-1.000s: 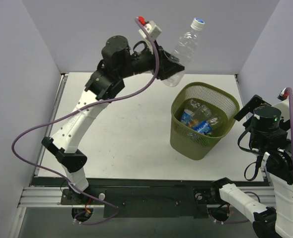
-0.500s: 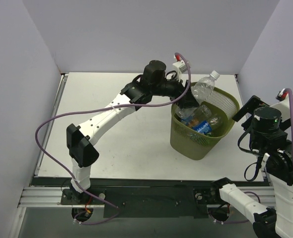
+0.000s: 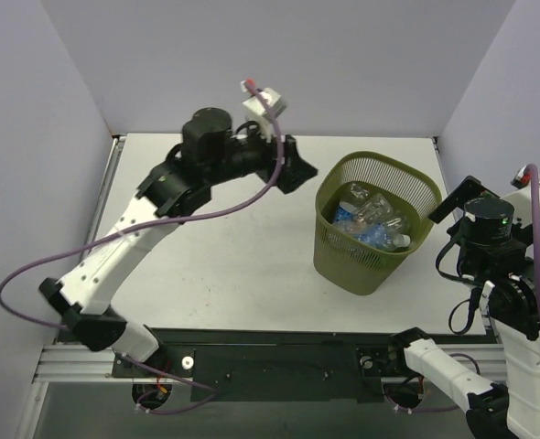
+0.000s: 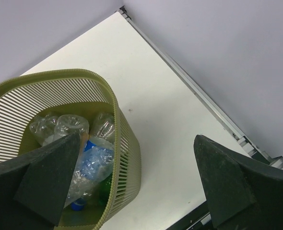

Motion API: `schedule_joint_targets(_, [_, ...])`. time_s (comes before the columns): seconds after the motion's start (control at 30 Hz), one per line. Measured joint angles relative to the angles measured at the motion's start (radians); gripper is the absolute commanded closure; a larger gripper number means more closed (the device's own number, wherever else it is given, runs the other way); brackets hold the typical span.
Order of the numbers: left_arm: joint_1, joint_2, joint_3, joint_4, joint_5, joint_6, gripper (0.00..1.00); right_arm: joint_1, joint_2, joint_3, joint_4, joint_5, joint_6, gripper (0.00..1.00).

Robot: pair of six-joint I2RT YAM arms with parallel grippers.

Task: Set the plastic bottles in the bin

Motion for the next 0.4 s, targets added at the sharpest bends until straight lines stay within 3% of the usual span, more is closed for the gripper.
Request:
schedule_joint_targets(0.23, [0.259,-0.444,-0.514,0.037,-0.212,-0.031,0.03,0.000,-0.020,-0.049,-0.006,0.051,0.019,0.00])
schedule_joint_targets(0.4, [0.314,-0.675,-0.848,0.010,-0.433,-0.041,0.03,0.000,-0.034,-0.061,-0.006,0.074,0.028,0.00])
